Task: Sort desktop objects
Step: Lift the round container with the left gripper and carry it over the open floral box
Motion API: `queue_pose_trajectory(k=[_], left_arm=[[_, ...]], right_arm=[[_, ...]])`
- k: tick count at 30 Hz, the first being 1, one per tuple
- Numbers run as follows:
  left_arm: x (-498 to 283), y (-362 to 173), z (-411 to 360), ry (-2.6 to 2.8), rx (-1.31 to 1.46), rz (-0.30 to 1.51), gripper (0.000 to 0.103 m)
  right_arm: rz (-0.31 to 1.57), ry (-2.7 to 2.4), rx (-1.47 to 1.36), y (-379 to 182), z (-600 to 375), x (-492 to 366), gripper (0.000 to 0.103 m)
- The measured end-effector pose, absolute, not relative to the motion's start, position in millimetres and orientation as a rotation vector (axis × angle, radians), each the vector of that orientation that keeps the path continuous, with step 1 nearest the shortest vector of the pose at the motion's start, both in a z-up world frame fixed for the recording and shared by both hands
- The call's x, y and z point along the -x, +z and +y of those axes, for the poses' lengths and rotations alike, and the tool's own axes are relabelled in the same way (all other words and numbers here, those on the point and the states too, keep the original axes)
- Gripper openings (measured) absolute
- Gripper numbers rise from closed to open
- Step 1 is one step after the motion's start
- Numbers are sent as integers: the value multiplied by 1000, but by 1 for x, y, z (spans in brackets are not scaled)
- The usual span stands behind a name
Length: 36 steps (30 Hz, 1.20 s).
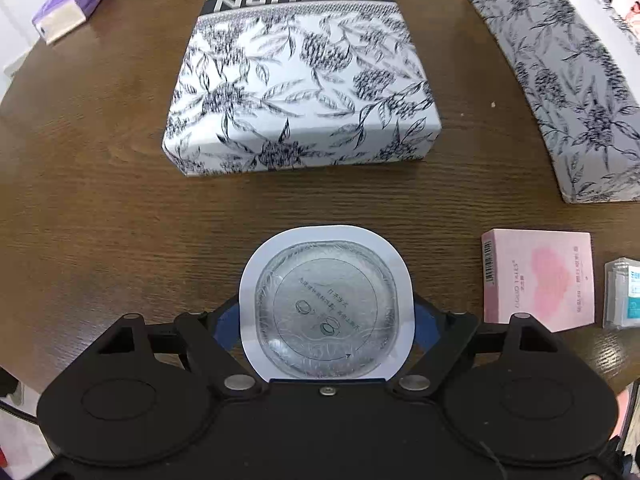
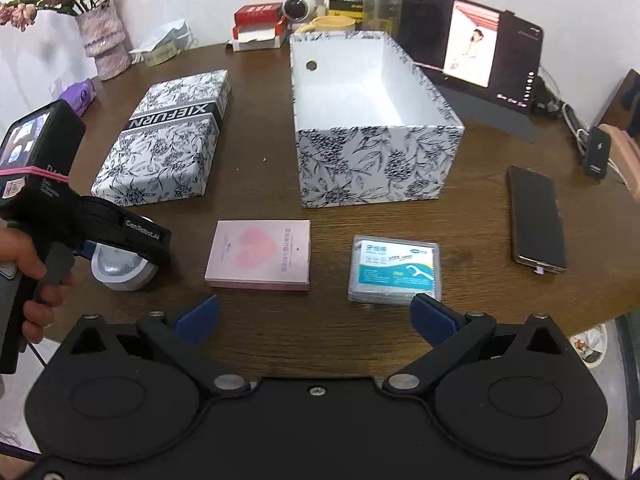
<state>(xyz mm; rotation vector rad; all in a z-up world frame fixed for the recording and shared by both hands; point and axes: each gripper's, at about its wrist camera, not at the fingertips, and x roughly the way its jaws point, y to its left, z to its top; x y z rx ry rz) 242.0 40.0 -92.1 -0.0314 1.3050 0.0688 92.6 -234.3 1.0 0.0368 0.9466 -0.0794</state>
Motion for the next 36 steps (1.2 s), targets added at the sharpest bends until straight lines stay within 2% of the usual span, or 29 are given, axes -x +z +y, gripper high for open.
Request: queue_pose_trajectory(k=[24, 36], left_arm=[[-170, -16, 16, -65, -12, 1129, 80], [-192, 28, -16, -194, -58, 1068, 80]], right_arm=[[857, -37, -38, 26, -218, -36, 102], [848, -18, -37, 37, -223, -50, 102]])
